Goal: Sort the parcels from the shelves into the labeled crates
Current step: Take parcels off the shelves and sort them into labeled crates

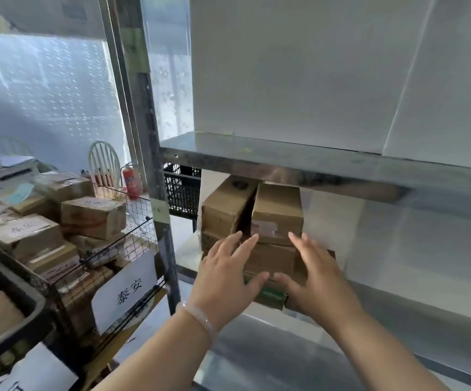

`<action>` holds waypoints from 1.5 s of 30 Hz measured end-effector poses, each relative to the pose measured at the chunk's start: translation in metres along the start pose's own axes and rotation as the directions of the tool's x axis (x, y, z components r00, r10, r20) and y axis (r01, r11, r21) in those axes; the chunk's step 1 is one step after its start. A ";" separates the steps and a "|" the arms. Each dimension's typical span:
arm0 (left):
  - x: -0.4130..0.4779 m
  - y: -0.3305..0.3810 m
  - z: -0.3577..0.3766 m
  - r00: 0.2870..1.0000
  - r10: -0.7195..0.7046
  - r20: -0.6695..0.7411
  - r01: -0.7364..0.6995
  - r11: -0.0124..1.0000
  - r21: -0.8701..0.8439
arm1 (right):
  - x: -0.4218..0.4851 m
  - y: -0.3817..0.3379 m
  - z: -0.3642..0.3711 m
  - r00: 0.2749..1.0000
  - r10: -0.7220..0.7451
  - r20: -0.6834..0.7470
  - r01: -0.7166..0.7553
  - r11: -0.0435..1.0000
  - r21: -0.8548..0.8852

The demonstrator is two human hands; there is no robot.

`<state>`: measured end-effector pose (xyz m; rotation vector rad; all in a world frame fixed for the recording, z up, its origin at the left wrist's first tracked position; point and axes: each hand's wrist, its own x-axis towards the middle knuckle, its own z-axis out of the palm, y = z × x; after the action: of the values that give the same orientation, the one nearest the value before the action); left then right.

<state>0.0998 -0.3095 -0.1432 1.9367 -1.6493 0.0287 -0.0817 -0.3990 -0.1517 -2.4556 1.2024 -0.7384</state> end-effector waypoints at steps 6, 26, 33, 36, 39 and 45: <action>0.038 0.025 0.025 0.993 -0.114 -0.029 0.113 0.993 -0.038 | 0.073 0.033 -0.022 0.999 -0.015 -0.035 0.019 0.991 0.129; 0.054 0.070 0.054 0.822 -0.548 0.154 0.395 0.354 -0.848 | 0.052 0.099 -0.039 0.941 -0.335 0.058 0.299 0.897 0.325; 0.022 0.069 0.061 0.800 -0.585 0.130 0.291 0.189 -0.938 | 0.032 0.080 -0.043 0.931 -0.217 0.293 -0.136 0.541 0.830; 0.009 0.069 0.056 0.794 -0.607 0.039 0.303 0.340 -0.890 | 0.027 0.072 -0.035 0.945 -0.245 0.218 -0.029 0.600 0.799; -0.004 0.073 0.045 0.816 -0.577 -0.030 0.270 0.427 -0.863 | 0.020 0.058 -0.029 0.929 -0.339 0.148 0.180 0.763 0.621; -0.036 0.064 0.022 0.775 -0.631 0.024 0.207 0.219 -0.954 | 0.009 0.024 -0.012 0.878 -0.467 0.102 0.286 0.684 0.671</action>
<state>0.0255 -0.2905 -0.1483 1.2132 -0.4771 -0.6180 -0.0994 -0.4216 -0.1503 -2.1099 0.2368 -0.7312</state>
